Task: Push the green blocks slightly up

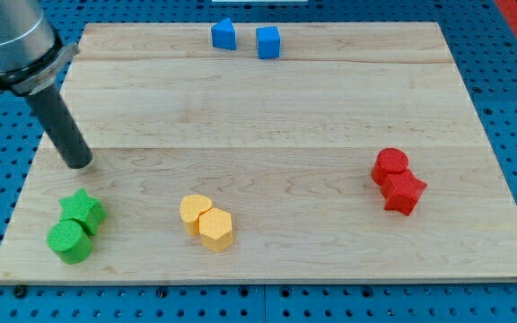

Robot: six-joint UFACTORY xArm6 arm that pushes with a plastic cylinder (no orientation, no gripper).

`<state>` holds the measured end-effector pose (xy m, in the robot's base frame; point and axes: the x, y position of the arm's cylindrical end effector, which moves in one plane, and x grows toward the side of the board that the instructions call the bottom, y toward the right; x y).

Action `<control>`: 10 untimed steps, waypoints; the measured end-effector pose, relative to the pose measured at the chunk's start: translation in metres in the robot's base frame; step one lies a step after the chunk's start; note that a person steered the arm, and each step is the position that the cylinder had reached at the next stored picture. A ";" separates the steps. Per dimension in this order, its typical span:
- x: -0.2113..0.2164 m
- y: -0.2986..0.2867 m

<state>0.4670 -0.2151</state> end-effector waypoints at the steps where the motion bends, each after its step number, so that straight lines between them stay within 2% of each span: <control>1: 0.014 0.040; 3: 0.060 0.105; 4: 0.105 0.057; 5: 0.151 0.061; 6: 0.131 0.048; 7: 0.149 0.046; 8: 0.150 0.012; 9: 0.139 0.010; 10: 0.101 0.007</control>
<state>0.5679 -0.2085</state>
